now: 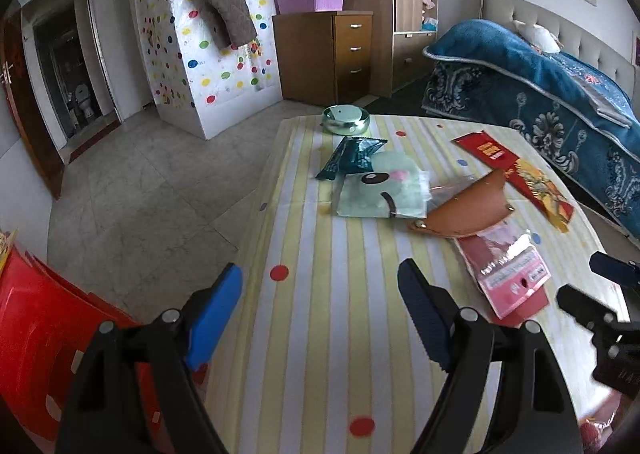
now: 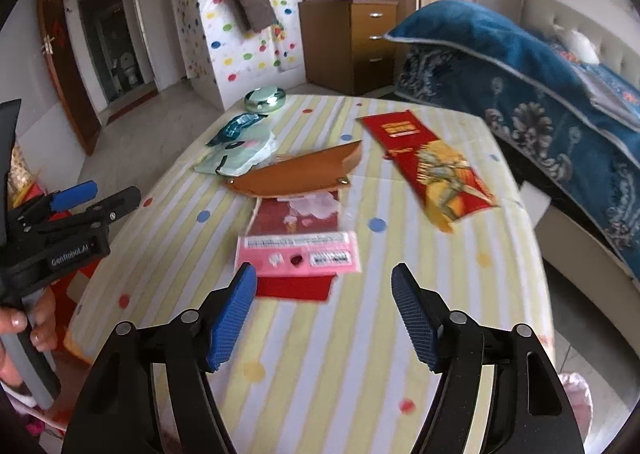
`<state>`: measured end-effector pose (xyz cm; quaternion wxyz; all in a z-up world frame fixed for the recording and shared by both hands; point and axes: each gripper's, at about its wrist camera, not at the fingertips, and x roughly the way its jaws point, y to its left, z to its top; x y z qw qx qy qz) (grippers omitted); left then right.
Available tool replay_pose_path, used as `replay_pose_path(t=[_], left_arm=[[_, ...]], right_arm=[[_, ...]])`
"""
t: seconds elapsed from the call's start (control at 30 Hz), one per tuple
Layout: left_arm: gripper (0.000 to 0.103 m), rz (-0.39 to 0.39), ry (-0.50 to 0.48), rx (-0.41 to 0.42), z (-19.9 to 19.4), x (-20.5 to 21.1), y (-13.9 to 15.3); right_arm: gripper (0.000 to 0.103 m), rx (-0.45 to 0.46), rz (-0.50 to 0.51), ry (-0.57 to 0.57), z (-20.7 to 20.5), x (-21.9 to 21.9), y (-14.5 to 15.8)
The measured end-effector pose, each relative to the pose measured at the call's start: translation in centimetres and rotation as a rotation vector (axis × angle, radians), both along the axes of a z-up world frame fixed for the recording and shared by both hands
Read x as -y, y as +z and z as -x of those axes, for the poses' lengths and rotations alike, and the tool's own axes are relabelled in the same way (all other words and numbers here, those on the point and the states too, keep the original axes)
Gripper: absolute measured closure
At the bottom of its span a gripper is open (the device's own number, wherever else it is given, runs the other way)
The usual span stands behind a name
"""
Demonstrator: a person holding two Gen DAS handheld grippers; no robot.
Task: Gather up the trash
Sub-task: 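Grasp the clear plastic bag with pink contents with the right gripper, then grasp the brown leather piece with the left gripper while the right gripper holds the clear bag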
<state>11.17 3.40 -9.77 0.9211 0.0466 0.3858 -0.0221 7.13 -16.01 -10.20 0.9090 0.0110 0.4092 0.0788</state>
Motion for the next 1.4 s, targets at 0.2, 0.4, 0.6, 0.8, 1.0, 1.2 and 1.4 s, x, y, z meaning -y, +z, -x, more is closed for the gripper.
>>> replay_pose_path(t=[0.2, 0.4, 0.6, 0.8, 1.0, 1.2, 1.4], left_arm=[[0.025, 0.008, 0.021, -0.021, -2.6, -0.6, -0.7], [0.025, 0.024, 0.018, -0.029, -3.3, -0.7, -1.0], [0.025, 0.034, 0.010, -0.044, -2.7, -0.5, -1.3], [0.025, 0.035, -0.025, -0.047, -0.9, 0.3, -1.0], [0.025, 0.028, -0.113, -0.042, 1.0, 2.1, -0.7], [0.025, 0.032, -0.208, -0.025, 2.6, 4.9, -0.3], [0.024, 0.007, -0.283, -0.034, 3.2, 8.1, -0.3]], right_arm=[[0.014, -0.052, 0.019, 0.055, -3.7, -2.2, -1.8], [0.013, -0.119, 0.054, 0.030, -6.4, -2.9, -3.8], [0.071, -0.085, 0.066, 0.022, -5.1, -1.8, -3.4], [0.100, -0.079, 0.087, 0.034, -2.5, -1.9, -3.3], [0.100, -0.056, 0.024, 0.004, 1.3, 0.4, -1.9], [0.100, -0.008, 0.059, -0.049, 4.3, 2.6, 0.1], [0.100, 0.020, 0.056, -0.148, 6.1, 5.5, 0.9]])
